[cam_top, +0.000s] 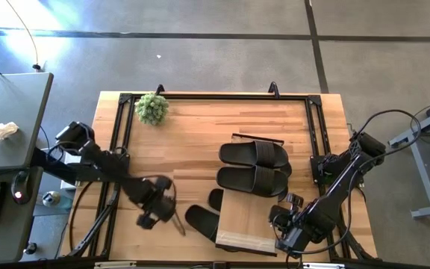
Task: Pick and place slides into the shelf
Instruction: Adjust the black slides under the shelf
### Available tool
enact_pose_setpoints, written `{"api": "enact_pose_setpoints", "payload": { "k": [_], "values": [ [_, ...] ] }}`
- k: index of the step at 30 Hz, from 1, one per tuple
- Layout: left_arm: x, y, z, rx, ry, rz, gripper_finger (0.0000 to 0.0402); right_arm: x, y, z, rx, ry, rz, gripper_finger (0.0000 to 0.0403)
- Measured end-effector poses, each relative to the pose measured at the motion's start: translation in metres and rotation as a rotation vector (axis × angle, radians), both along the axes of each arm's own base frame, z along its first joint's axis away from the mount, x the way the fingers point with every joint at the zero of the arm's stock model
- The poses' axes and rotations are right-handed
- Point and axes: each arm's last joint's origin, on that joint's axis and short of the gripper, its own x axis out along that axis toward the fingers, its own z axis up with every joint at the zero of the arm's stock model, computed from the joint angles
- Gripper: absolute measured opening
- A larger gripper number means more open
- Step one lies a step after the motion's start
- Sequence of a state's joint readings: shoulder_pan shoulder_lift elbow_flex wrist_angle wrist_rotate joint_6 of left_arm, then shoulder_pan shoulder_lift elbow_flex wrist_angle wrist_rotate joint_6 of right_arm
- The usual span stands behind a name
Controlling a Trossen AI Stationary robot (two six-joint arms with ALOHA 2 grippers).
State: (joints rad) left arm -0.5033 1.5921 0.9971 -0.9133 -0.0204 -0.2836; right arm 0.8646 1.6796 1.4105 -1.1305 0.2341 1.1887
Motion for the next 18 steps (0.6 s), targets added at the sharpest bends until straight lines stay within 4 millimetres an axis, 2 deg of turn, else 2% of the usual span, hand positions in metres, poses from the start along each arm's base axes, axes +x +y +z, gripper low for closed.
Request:
{"api": "enact_pose_setpoints", "payload": {
  "k": [3,6,11,18],
  "values": [
    [-0.003,-0.023,-0.004,-0.033,-0.124,-0.024,0.0,0.0,0.0,0.0,0.001,0.0,0.0,0.0],
    [-0.005,-0.035,-0.013,-0.059,-0.246,-0.006,0.0,0.0,0.0,0.0,0.003,0.0,0.0,0.0],
    [-0.004,-0.024,-0.033,-0.046,-0.353,0.17,0.0,0.0,0.0,0.0,0.004,-0.001,0.0,0.0],
    [0.014,-0.01,-0.033,-0.105,-0.465,0.227,0.0,0.0,0.001,0.0,0.01,-0.001,0.002,0.0]
  ]
}}
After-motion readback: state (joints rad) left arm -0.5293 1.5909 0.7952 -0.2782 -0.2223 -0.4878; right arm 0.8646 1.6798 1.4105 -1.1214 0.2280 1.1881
